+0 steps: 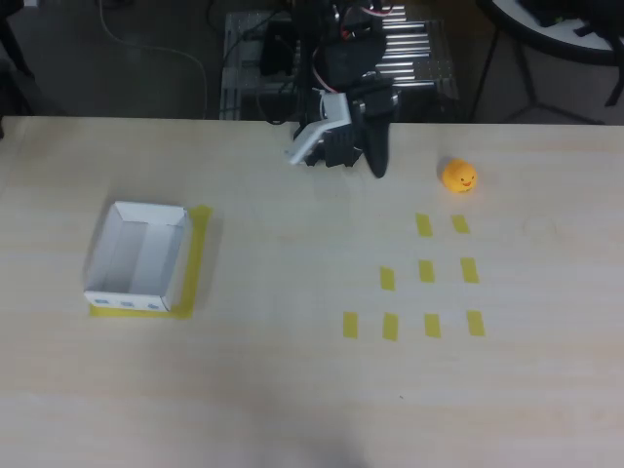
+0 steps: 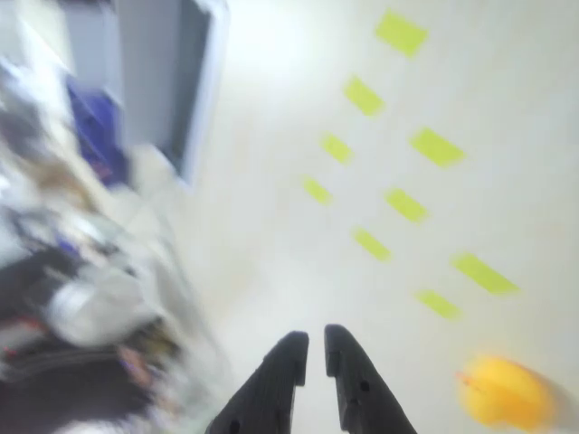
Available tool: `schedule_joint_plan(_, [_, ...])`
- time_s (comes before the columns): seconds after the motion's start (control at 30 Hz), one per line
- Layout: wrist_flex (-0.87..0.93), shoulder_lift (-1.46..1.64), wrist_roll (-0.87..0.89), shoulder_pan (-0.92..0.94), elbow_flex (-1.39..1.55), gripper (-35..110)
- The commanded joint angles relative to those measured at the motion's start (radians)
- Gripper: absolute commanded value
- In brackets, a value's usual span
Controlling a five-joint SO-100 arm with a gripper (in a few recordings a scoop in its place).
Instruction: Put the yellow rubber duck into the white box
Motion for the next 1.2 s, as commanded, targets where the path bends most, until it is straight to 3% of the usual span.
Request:
schedule_joint_plan(0.0, [0.11, -0.005, -0.141, -0.173, -0.089, 0])
schedule_joint_plan(0.33, [0.156, -0.041, -0.141, -0.319, 0.011, 8])
schedule_joint_plan(0.67, [0.225, -0.1, -0.143, -0.425, 0.011, 46])
schedule_joint_plan(1.17, [0.236, -0.29, -0.104, -0.721, 0.026, 56])
